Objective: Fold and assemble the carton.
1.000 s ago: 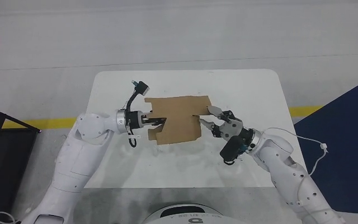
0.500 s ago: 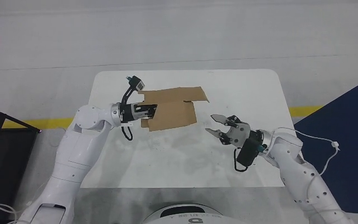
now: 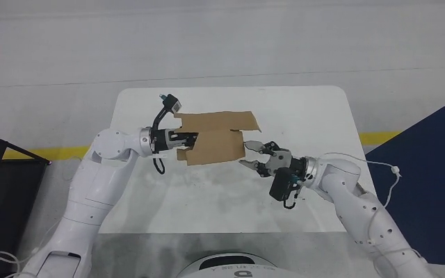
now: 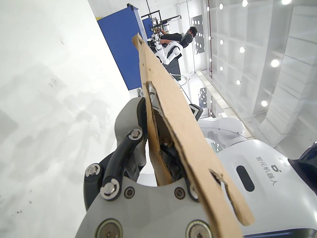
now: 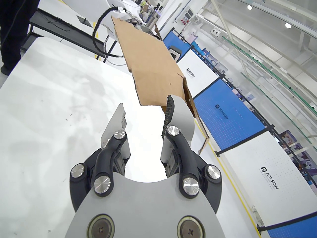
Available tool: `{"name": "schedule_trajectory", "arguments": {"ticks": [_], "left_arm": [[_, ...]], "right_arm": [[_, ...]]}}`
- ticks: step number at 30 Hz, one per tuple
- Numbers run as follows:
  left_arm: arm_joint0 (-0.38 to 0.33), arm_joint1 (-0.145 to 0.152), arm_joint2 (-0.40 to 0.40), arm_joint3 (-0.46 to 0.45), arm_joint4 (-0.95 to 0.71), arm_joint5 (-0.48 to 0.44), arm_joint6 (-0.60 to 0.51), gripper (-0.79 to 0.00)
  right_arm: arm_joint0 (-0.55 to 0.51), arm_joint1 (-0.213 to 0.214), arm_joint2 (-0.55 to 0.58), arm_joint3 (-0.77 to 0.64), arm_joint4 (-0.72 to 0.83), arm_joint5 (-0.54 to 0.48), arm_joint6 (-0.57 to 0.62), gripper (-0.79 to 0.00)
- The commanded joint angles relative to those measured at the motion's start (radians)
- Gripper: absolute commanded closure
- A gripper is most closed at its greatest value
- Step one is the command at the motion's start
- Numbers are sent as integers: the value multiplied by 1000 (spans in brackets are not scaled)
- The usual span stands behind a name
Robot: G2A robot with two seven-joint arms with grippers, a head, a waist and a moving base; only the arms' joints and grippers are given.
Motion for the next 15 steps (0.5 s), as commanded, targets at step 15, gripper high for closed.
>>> {"name": "schedule_trajectory", "arguments": {"ticks": [15], "left_arm": [[2, 7, 22, -20, 69, -26, 6, 0]], "right_arm": [[101, -13, -58, 85, 181, -110, -5, -388]]}}
